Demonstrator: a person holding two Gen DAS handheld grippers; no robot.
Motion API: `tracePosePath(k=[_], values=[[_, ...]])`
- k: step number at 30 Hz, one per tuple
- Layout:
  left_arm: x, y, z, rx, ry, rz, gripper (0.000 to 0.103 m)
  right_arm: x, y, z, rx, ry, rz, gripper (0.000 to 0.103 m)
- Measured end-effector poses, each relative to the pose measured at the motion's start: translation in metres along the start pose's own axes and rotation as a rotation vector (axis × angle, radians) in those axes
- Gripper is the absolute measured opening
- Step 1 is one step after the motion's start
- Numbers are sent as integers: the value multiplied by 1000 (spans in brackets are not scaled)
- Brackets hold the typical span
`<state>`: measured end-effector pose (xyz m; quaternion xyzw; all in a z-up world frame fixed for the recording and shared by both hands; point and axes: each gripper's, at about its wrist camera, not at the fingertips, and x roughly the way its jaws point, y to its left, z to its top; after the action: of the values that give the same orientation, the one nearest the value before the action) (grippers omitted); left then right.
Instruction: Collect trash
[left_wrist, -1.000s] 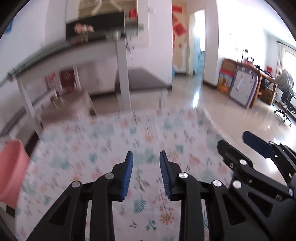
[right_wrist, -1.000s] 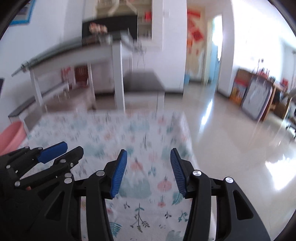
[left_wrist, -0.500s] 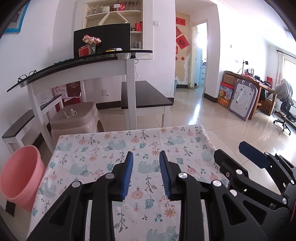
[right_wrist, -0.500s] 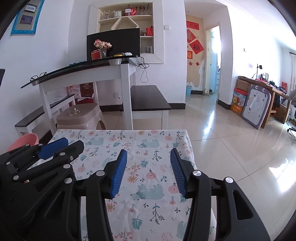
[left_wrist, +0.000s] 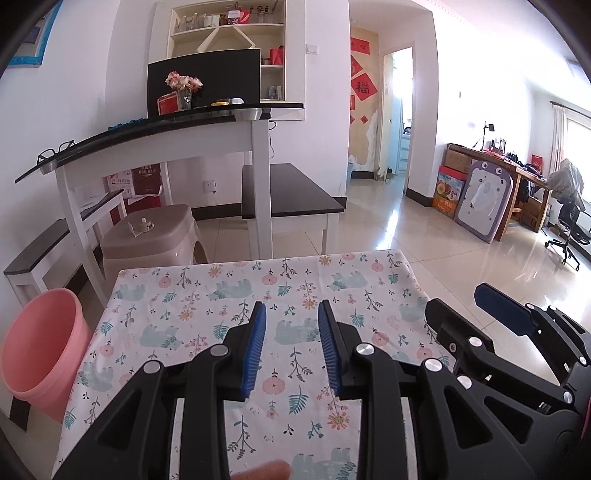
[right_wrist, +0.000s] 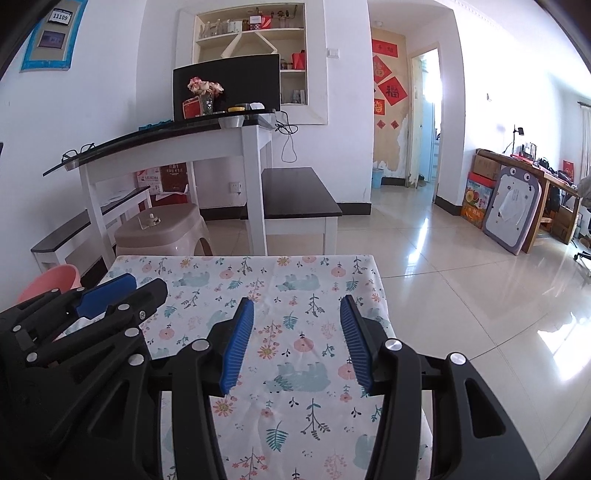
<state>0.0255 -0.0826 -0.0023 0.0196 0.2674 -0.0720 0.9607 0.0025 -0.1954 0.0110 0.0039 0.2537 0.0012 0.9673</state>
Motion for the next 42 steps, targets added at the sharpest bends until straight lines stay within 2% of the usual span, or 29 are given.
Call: tracePosePath(k=[42], values=[[4,4,-4,2,2,12,28,12,-9,-3,5,20,-3,50]])
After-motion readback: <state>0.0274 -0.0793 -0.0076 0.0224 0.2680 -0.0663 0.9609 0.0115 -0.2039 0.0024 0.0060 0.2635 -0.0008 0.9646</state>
